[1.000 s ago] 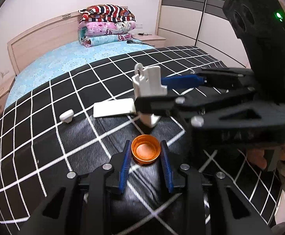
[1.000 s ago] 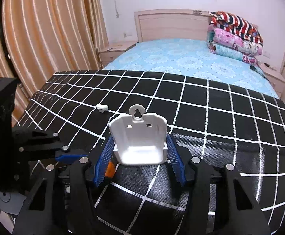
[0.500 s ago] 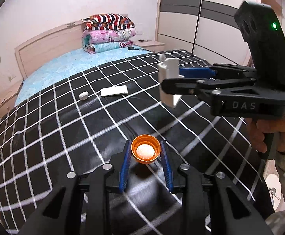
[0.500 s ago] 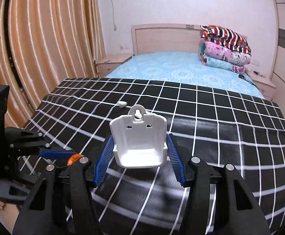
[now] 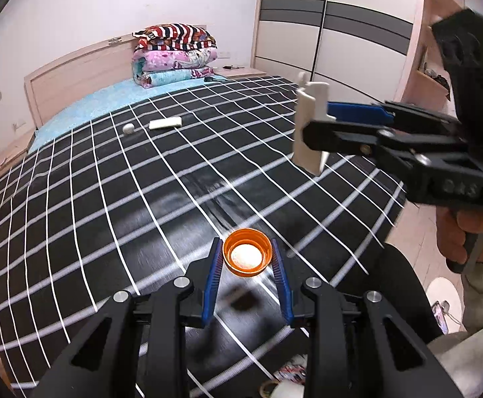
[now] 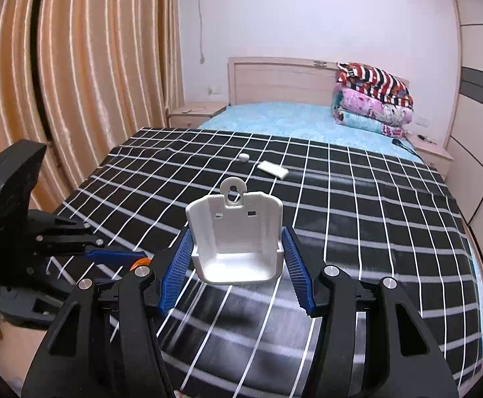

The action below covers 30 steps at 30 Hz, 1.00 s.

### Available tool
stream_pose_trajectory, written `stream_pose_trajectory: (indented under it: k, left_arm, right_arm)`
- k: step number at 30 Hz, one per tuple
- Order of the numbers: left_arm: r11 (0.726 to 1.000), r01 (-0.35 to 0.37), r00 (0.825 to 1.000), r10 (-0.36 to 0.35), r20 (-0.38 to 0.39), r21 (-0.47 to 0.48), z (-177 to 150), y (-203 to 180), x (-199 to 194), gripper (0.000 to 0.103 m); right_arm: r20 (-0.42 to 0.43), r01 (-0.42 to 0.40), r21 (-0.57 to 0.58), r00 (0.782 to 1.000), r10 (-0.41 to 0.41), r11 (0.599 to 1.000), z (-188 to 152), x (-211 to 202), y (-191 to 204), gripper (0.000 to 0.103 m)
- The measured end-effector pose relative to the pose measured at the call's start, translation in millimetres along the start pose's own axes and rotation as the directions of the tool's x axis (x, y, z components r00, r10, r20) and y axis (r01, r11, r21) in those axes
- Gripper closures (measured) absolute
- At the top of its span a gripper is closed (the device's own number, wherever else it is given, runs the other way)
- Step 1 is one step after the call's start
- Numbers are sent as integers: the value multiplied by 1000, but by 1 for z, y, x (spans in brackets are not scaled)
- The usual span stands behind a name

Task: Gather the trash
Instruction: 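Carry the orange lid and white holder with both tools over the trash bin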

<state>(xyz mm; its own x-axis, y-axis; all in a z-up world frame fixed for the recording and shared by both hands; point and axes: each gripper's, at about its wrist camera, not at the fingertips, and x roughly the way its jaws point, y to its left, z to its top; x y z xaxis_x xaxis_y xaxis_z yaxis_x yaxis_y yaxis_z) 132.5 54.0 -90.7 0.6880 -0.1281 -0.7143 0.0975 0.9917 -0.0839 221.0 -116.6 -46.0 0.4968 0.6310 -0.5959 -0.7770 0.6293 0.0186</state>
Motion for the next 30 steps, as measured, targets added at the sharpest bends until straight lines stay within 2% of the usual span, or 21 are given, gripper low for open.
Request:
stream_pose_trajectory:
  k: [4, 16, 23, 30]
  left_arm:
    - [1000, 25, 1000, -24, -14, 7, -19, -14, -12, 74]
    - [997, 67, 993, -71, -94, -36, -68, -36, -35, 74]
    - [991, 94, 978, -110, -177, -94, -100, -54, -18, 74]
    - [990, 69, 950, -103, -296, -123, -133, -55, 13, 74]
  right_arm:
    - [-4, -1, 25, 1000, 1, 1000, -23, -17, 8, 48]
    - [-79, -62, -22, 995, 60, 998, -73, -34, 42, 48]
    - [-152, -91, 1, 984, 90, 996, -108, -29, 51, 48]
    - [-262, -105, 12, 959, 105, 994, -140, -4, 54, 48]
